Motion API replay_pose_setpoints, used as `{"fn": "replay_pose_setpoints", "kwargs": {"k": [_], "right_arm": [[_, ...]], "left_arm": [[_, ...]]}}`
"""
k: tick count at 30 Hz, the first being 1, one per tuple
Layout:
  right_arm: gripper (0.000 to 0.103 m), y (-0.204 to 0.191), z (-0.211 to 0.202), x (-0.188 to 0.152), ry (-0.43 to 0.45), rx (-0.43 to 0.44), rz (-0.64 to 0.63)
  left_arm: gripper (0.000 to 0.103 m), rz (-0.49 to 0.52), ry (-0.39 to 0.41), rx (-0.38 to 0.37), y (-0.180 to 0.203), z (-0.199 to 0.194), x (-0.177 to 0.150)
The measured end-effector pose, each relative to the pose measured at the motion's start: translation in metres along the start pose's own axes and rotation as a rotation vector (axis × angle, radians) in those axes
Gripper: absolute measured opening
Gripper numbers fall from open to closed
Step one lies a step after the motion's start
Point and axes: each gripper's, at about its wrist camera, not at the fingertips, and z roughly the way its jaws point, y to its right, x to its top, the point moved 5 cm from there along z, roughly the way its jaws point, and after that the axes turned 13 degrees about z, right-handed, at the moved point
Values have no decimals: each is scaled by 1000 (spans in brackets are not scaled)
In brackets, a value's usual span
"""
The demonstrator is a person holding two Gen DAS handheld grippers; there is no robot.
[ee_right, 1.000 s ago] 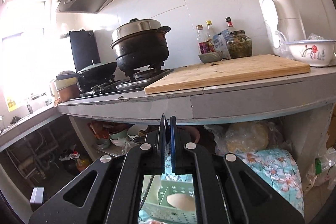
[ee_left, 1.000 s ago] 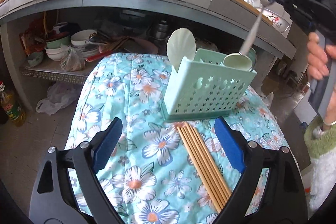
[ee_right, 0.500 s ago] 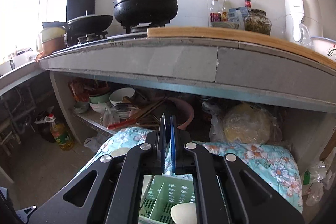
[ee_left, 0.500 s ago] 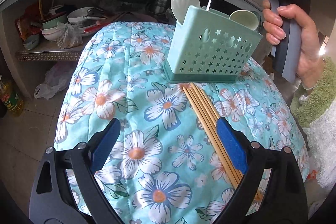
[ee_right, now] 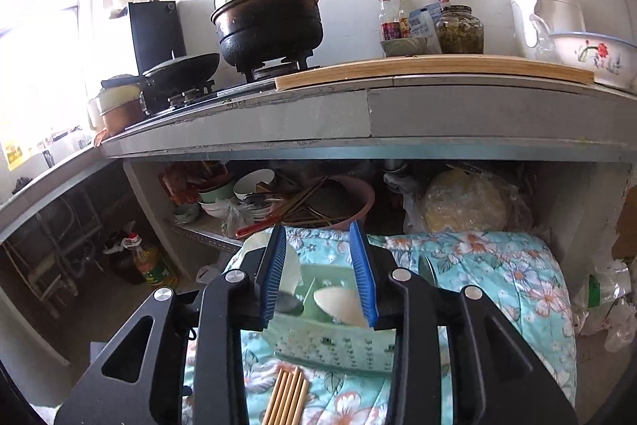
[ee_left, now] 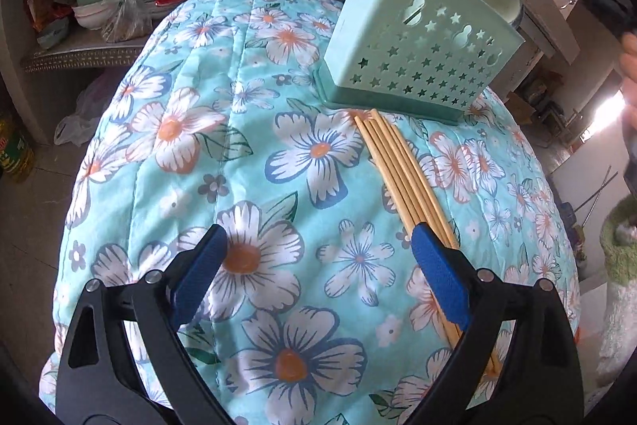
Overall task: Organize utensils
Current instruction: 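Move both grippers down to the wooden chopsticks beside the holder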
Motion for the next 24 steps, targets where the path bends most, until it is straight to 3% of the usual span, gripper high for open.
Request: {"fn": "replay_pose_setpoints", "kwargs": {"k": [6,11,14,18,24], "right_arm": [[43,20,-30,-66,-169,18,39],[43,37,-17,-147,-385,4,116],[43,46,-9,-180,-463,22,210],[43,53,-5,-202,-502,39,289],[39,63,-2,-208,-535,79,386]], "left_arm": [[95,-93,29,-69,-7,0,-8],[95,-97,27,-78,-6,0,-10],[95,-87,31,-68,-4,0,-10],[95,-64,39,-51,-2,0,-12],[95,15,26,8,7,3,-14]]}}
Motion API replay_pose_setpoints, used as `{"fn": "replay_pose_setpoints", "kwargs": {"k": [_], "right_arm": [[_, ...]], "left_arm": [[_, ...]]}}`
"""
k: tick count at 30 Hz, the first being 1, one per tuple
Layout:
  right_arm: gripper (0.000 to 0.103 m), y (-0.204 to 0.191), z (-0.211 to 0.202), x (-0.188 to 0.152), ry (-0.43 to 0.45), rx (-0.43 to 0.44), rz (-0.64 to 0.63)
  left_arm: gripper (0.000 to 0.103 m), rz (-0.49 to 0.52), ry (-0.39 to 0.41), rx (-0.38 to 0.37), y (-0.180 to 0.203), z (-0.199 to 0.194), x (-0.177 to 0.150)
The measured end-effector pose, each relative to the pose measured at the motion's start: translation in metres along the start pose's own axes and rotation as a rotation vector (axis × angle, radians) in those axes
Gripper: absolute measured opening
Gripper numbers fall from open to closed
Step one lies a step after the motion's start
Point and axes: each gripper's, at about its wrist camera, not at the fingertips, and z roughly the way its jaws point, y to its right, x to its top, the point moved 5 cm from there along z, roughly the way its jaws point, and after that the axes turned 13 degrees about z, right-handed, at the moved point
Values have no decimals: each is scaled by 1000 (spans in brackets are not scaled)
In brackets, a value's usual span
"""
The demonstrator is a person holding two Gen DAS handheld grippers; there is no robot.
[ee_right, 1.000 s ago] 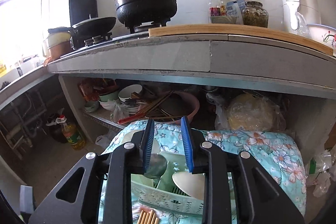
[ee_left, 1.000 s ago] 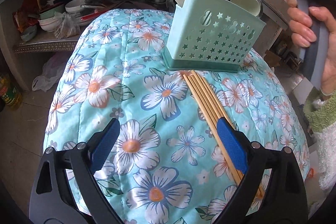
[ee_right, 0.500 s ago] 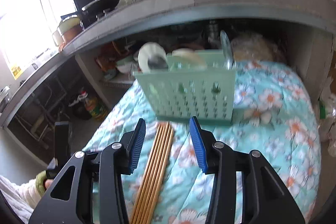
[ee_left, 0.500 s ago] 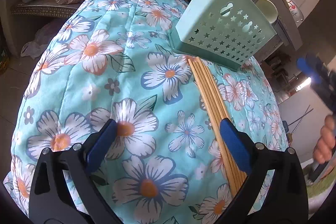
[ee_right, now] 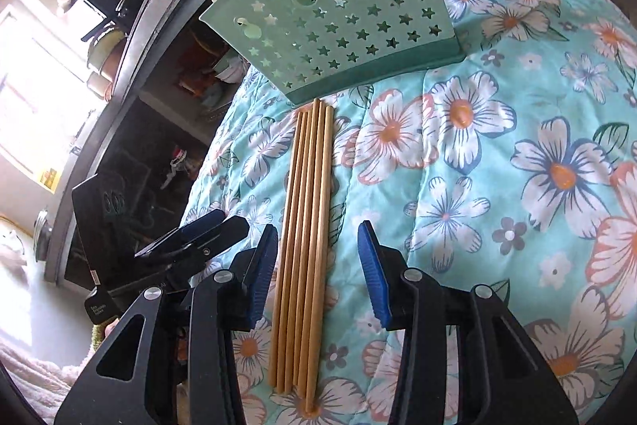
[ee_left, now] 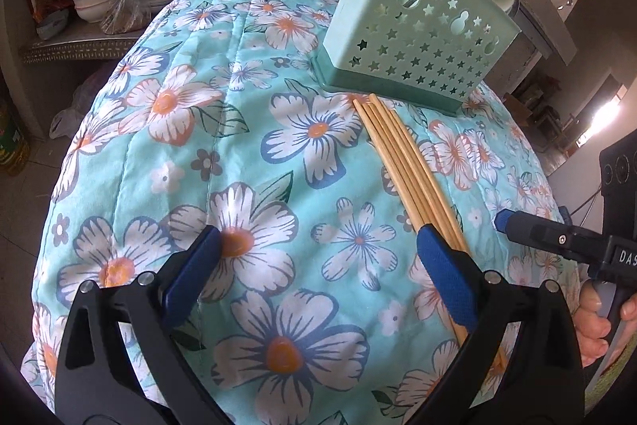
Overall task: Organize utensils
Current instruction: 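Move both grippers down to the wooden chopsticks beside the holder, then grasp one wooden chopstick with the left gripper while the right gripper grasps another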
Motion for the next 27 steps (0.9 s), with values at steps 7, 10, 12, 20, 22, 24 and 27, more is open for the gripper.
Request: {"fn": "replay_pose_setpoints", "kwargs": {"k": [7,10,12,20,22,24,27], "right_arm": [[31,1,21,-5,-68,15,35],[24,2,32,-6,-85,12,41],[20,3,37,-5,-88,8,44],[10,1,48,0,-97,24,39],[8,1,48,0,-96,32,41],[7,2,48,1,-98,45,54],[7,6,47,2,-102,63,74]], "left_arm": [[95,20,-6,17,2,1,-1],[95,1,7,-6,0,-1,-1],[95,-11,16,-22,-3,-2,-1],[93,-43,53,-77,-3,-15,5],[86,-28,73,-103,3,-20,10],[77,-23,73,-135,11,-21,14],[63,-53,54,-221,20,-14,17]]}}
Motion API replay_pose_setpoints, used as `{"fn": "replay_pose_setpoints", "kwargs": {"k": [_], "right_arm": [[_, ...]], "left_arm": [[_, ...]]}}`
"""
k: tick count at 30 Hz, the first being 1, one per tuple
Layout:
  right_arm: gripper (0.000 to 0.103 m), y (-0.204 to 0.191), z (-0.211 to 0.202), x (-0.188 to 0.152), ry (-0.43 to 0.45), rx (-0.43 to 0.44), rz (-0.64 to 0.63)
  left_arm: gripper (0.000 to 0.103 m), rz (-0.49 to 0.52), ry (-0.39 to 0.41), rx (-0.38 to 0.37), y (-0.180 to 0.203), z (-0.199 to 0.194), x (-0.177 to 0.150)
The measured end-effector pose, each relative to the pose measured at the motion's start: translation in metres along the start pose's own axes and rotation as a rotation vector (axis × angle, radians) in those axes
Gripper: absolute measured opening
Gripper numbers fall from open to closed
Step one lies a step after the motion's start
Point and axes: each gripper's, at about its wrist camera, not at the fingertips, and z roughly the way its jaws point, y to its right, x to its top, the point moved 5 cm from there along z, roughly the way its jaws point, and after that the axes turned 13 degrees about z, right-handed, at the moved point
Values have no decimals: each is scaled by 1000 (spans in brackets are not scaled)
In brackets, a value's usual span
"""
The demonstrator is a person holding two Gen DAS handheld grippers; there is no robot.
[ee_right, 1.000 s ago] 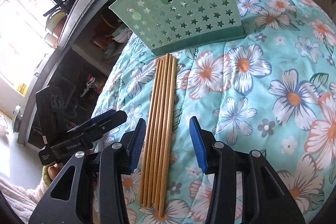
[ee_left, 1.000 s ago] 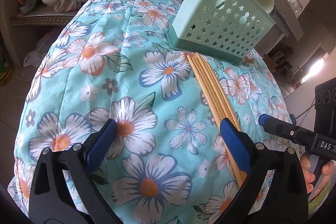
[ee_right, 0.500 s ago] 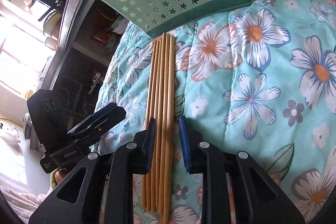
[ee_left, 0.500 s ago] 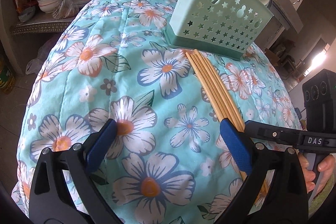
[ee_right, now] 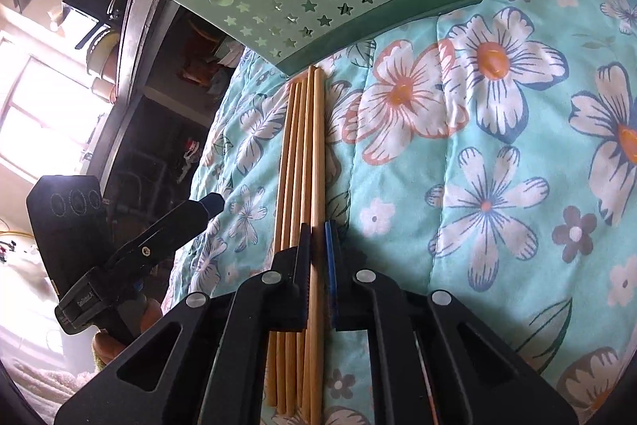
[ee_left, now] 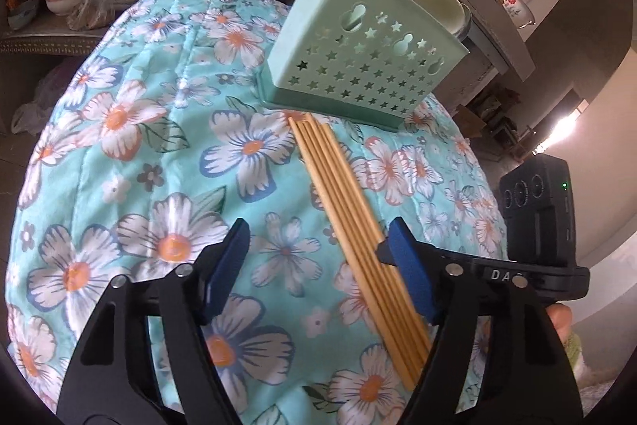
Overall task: Organize utensils
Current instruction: 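Grasp one wooden chopstick with the left gripper while the right gripper grasps another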
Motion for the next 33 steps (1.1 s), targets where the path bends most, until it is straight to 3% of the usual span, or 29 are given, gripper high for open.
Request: {"fn": "replay_pose_setpoints", "kwargs": {"k": [6,11,14,24,33], "right_arm": [[7,5,-6,1,2,18,16],[7,13,-13,2,11,29,34],[7,20,-17,3,14,37,48],[7,29,-27,3,38,38,67],[7,34,-28,3,38,58,92]], "left_arm": [[34,-161,-70,-154,-2,31,-4],[19,-224,-97,-166,-8,43,-8],[15,-250,-108,-164,-13,47,-10],[14,-302,-119,-161,-21,41,-15],[14,-352,-122,-203,-22,49,-15]]}}
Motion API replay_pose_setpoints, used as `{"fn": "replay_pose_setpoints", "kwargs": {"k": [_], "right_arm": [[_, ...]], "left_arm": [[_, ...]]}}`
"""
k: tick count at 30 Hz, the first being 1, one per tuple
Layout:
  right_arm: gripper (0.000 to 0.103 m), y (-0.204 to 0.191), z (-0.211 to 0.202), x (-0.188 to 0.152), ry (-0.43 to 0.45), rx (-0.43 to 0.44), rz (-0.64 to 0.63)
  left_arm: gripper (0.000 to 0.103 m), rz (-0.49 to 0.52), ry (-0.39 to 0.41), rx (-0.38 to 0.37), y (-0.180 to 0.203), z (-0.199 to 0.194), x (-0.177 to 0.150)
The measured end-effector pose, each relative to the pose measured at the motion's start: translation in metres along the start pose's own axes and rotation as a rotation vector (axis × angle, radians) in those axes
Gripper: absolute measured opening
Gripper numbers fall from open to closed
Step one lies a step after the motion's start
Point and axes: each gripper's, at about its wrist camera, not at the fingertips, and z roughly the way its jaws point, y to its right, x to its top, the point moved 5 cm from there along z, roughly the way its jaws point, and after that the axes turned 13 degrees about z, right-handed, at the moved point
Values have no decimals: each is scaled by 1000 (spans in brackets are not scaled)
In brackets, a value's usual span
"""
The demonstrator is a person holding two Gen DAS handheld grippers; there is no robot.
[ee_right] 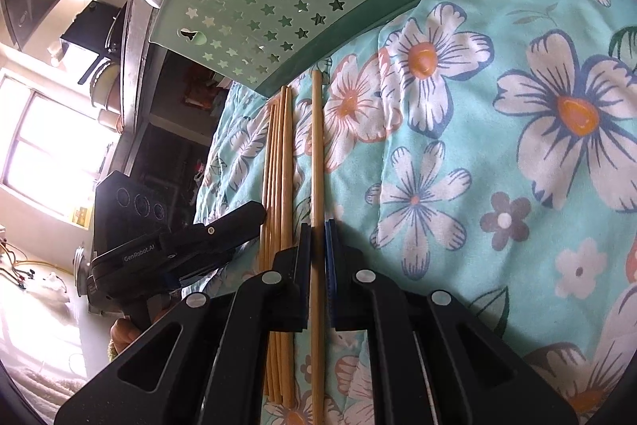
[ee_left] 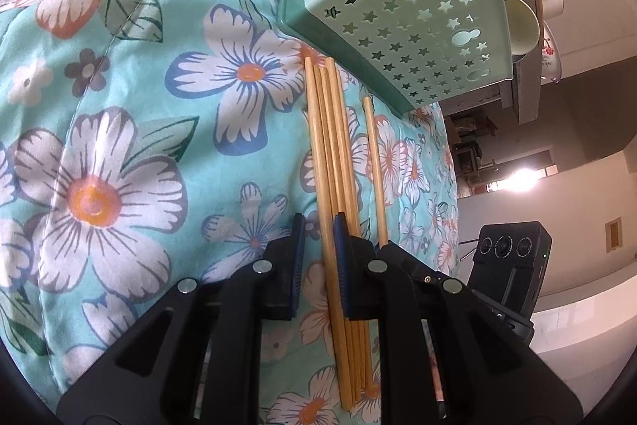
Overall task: Organize utensils
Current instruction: 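Grasp one wooden chopstick with the left gripper while the right gripper grasps another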
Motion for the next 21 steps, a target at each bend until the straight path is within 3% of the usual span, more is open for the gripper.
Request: {"fn": "replay_pose_setpoints", "kwargs": {"k": [8,21], "right_arm": [[7,2,-2,-1,1,7,7],[7,5,-13,-5,26,-9,16]], "left_arm": [[6,-22,18,-26,-3,-4,0],[6,15,11,-1,1,-18,-11]]}}
